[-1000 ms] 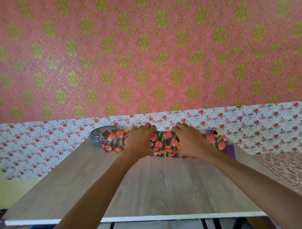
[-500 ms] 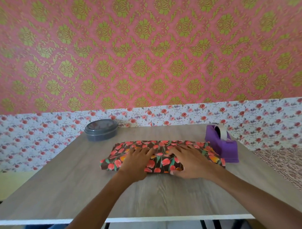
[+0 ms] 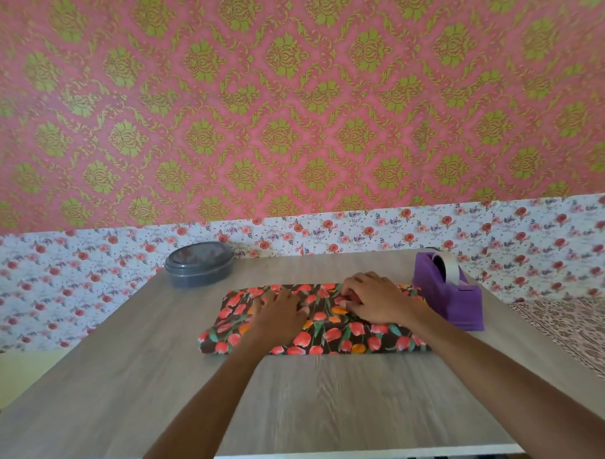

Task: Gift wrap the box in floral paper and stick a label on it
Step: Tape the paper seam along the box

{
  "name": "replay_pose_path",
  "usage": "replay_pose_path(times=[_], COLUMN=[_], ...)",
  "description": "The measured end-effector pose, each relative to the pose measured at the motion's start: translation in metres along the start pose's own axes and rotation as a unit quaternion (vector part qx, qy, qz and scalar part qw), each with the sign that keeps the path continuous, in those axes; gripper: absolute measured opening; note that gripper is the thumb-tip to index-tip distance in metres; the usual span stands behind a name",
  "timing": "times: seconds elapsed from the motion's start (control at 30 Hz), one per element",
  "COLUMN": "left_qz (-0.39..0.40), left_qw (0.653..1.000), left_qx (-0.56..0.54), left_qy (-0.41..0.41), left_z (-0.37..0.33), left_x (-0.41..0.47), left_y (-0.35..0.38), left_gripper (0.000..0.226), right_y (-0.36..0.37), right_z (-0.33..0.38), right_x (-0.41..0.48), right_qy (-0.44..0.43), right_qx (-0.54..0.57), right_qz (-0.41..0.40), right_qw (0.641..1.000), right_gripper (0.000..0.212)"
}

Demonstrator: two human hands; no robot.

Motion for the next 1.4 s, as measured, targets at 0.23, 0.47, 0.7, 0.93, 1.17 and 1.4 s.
replay_pose_path(times=[0.23, 0.47, 0.7, 0.93, 1.17, 1.4], left_qz=[0.011, -0.040, -0.021, 0.012, 0.037, -0.084], left_qw=[0.998, 0.989, 0.969, 0.963, 0.971, 0.995], left_qx=[0.067, 0.037, -0.126, -0.262, -0.235, 0.038], left_qy=[0.005, -0.136, -0.212, -0.054, 0.023, -0.038], left_z=[0.000, 0.028, 0.059, 0.022, -0.002, -0.018], left_x=[0.016, 0.023, 0.035, 0.047, 0.051, 0.025], left_y=[0.000, -0.011, -0.004, 0.004, 0.007, -0.024], left_gripper=[0.039, 0.066, 0.083, 0.077, 0.062, 0.046], right_y=[-0.011, -0.006, 0.026, 0.001, 0.010, 0.010], right_z=[-0.019, 0.003, 0.050, 0.019, 0.026, 0.028], right_x=[0.010, -0.027, -0.059, -0.042, -0.054, -0.067], right_qy=[0.026, 0.041, 0.012, -0.052, -0.213, -0.131], right_qx=[0.001, 0.256, 0.496, 0.089, -0.083, -0.064], right_qz=[0.006, 0.035, 0.040, -0.147, -0.134, -0.187], right_qw=[1.000, 0.965, 0.867, 0.984, 0.964, 0.972], right_gripper=[0.028, 0.045, 0.023, 0.072, 0.068, 0.067])
Point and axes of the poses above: each hand's wrist, its own x-axis towards the middle knuckle, its own y-axis out of the palm, z = x × y, the point moved 9 cm from there along x, towards the middle knuckle, and after that the axes turned 8 degrees about x, right-handed, at the moved point
